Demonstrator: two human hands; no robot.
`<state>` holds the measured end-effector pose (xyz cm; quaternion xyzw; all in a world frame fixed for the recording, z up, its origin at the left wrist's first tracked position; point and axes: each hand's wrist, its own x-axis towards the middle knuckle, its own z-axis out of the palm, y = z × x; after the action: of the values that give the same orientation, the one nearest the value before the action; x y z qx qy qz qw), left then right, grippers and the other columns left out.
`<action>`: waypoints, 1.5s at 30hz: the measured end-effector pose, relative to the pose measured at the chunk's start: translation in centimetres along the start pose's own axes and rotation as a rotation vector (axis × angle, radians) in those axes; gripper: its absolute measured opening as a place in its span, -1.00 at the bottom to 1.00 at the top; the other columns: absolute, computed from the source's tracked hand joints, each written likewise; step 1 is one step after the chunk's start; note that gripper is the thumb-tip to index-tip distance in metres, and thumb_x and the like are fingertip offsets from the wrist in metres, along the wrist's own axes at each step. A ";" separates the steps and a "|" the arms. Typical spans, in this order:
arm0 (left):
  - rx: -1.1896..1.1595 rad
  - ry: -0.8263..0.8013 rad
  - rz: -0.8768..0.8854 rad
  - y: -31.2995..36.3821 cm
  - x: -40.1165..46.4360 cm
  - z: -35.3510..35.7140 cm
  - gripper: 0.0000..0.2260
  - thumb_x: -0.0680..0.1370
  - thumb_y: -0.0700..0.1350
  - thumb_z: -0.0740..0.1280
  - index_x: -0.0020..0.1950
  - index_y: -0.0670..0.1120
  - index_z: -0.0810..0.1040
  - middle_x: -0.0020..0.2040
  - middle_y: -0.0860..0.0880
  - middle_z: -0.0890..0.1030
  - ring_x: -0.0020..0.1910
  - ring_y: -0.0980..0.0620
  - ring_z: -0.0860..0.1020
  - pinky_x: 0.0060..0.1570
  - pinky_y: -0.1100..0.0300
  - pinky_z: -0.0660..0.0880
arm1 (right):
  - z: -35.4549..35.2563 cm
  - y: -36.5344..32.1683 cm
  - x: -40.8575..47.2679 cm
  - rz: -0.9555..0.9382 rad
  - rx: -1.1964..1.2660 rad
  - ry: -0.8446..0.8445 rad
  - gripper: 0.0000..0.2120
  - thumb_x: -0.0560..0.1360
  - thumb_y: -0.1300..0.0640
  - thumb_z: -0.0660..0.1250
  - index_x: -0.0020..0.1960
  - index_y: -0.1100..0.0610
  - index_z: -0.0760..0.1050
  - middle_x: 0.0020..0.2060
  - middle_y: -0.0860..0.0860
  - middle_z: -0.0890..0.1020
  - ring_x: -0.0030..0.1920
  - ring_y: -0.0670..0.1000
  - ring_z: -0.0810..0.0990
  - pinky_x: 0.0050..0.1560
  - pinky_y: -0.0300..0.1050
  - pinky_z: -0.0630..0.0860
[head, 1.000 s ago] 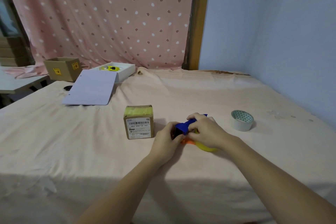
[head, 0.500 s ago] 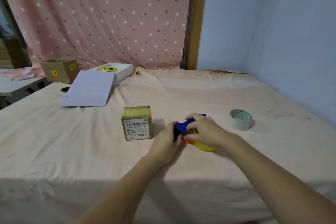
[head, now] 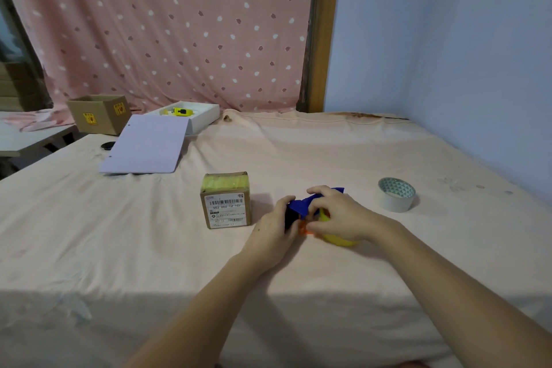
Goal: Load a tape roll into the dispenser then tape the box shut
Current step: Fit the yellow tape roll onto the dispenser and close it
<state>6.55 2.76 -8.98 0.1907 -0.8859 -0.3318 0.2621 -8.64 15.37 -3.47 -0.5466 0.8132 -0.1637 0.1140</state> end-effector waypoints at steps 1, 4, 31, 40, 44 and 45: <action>-0.009 -0.017 0.000 -0.1 -0.1 -0.1 -0.52 0.63 -0.03 0.30 0.54 0.01 0.28 0.21 -0.10 0.68 0.19 -0.21 0.62 0.11 -0.05 0.53 | 0.4 0.0 0.1 0.015 0.000 0.044 -0.89 0.36 -0.27 0.35 -0.21 -0.27 0.55 0.48 -0.17 0.36 0.39 0.09 0.41 0.37 0.15 0.39; -0.007 -0.071 0.039 -0.6 -0.4 -0.4 -0.48 0.65 -0.05 0.26 0.59 0.04 0.18 0.26 -0.11 0.66 0.22 -0.22 0.61 0.17 -0.06 0.51 | 1.3 -0.2 0.2 0.023 -0.074 0.137 -0.86 0.44 -0.20 0.31 -0.15 -0.22 0.62 0.42 -0.18 0.41 0.29 0.18 0.44 0.28 0.09 0.44; -0.133 -0.045 0.031 -1.5 1.2 -0.3 -0.63 0.58 -0.12 0.37 0.36 0.10 0.42 0.01 -0.02 0.70 -0.02 -0.10 0.63 0.09 0.06 0.53 | 1.7 0.8 1.1 -0.028 -0.085 0.147 -0.71 0.37 -0.30 0.28 -0.04 -0.19 0.62 0.33 -0.20 0.47 0.23 0.17 0.50 0.23 0.13 0.49; -0.192 -0.130 0.063 -1.9 1.5 -1.1 -0.59 0.61 -0.33 0.26 0.37 0.05 0.42 0.06 0.03 0.75 0.03 0.10 0.68 0.15 0.29 0.49 | 0.0 1.8 -0.6 -0.029 -0.123 0.183 -0.24 0.30 -0.11 0.51 0.44 -0.07 0.34 0.52 -0.04 0.33 0.53 0.07 0.17 0.46 0.01 0.27; -0.223 -0.149 0.064 -1.8 1.6 -1.3 -0.60 0.61 -0.34 0.25 0.37 0.04 0.43 0.06 0.02 0.75 0.04 0.08 0.69 0.19 0.23 0.49 | -0.5 2.4 -0.8 0.110 -0.074 0.106 0.05 0.23 -0.27 0.43 0.61 -0.11 0.08 0.57 -0.07 0.24 0.60 0.08 0.11 0.55 0.13 0.19; -0.222 -0.153 0.063 -1.8 1.7 -1.3 -0.60 0.61 -0.34 0.25 0.36 0.05 0.43 0.07 0.03 0.75 0.04 0.08 0.69 0.19 0.24 0.49 | -0.7 2.4 -0.7 0.121 -0.040 0.091 0.05 0.23 -0.25 0.45 0.62 -0.10 0.08 0.52 -0.07 0.27 0.55 0.06 0.17 0.51 0.10 0.26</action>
<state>6.33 -0.06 -8.83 0.1066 -0.8668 -0.4329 0.2233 -10.70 17.01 -3.79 -0.4906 0.8523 -0.1649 0.0758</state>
